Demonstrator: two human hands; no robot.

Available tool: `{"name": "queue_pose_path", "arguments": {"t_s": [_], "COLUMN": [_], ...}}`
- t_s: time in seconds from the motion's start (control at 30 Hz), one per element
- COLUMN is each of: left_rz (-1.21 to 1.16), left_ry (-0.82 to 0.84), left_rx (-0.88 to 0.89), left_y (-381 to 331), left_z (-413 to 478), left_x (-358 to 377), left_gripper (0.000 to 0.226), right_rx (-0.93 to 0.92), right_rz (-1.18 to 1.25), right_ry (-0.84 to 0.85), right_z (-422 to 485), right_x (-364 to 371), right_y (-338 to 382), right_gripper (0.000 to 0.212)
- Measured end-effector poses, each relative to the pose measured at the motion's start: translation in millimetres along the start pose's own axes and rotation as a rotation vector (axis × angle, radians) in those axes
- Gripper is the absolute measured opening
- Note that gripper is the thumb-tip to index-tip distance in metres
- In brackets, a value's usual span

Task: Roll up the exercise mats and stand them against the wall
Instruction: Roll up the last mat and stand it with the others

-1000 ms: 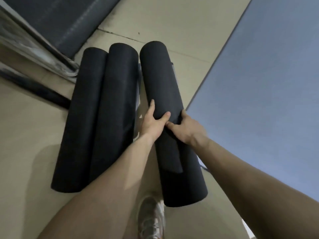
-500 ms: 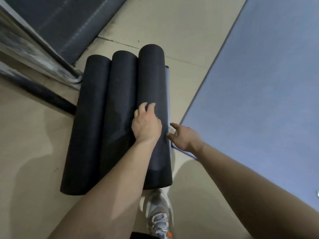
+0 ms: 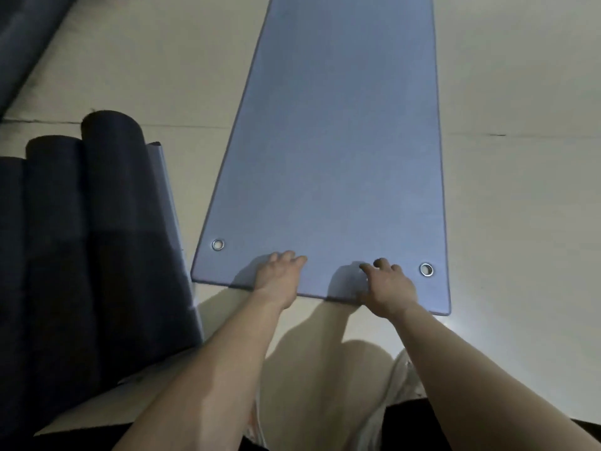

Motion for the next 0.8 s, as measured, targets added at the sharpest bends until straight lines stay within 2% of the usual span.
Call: {"name": "queue_pose_path", "arguments": {"t_s": [0.1,0.17,0.23,0.3,0.33,0.43,0.53,0.6,0.63,0.73,0.8], "left_rz": [0.127,0.161,0.194,0.188,0.190,0.266,0.265,0.164,0.141,0.109,0.091], "left_ry": [0.036,0.046,-0.025,-0.122,-0.165,-0.242,-0.410,-0.488,-0.528,-0.578,-0.531], "left_rx": [-0.043,-0.031,0.055,0.146,0.187,0.240,0.338,0.318,0.285,0.171,0.120], "left_y": [9,24,38,47,49,45,41,40,38,26,20], "left_z": [18,26,36,42,41,26,7,1,-1,2,2], "left_x": [33,45,48,46,47,51,47,30,15,-40,-69], "left_gripper": [0.075,0.093,0.107,0.109,0.108,0.089,0.044,0.049,0.044,0.015,0.016], "right_rx": [0.000,0.011,-0.023,-0.128,-0.178,-0.320,-0.402,-0.452,-0.457,-0.272,-0.084], "right_rz": [-0.070,-0.146,-0.222,-0.277,-0.308,-0.439,-0.476,-0.351,-0.282,-0.151,-0.087], "right_ry": [0.025,-0.033,-0.117,-0.192,-0.231,-0.335,-0.446,-0.522,-0.540,-0.532,-0.422], "right_z": [15,24,29,35,35,26,15,9,6,-6,-9], "right_x": [31,46,53,56,57,60,55,26,8,-43,-65], "right_y": [-1,1,-1,-4,-4,4,4,9,12,17,9], "right_gripper": [0.076,0.074,0.073,0.076,0.071,0.046,0.036,0.024,0.018,0.004,0.013]}}
Point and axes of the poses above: each hand's wrist, its own z-axis towards the middle knuckle, its own x-axis out of the palm, y = z × x, the point moved 7 cm from there along z, towards the middle knuckle, and after that the axes turned 3 degrees about -y, right-handed, at the moved point
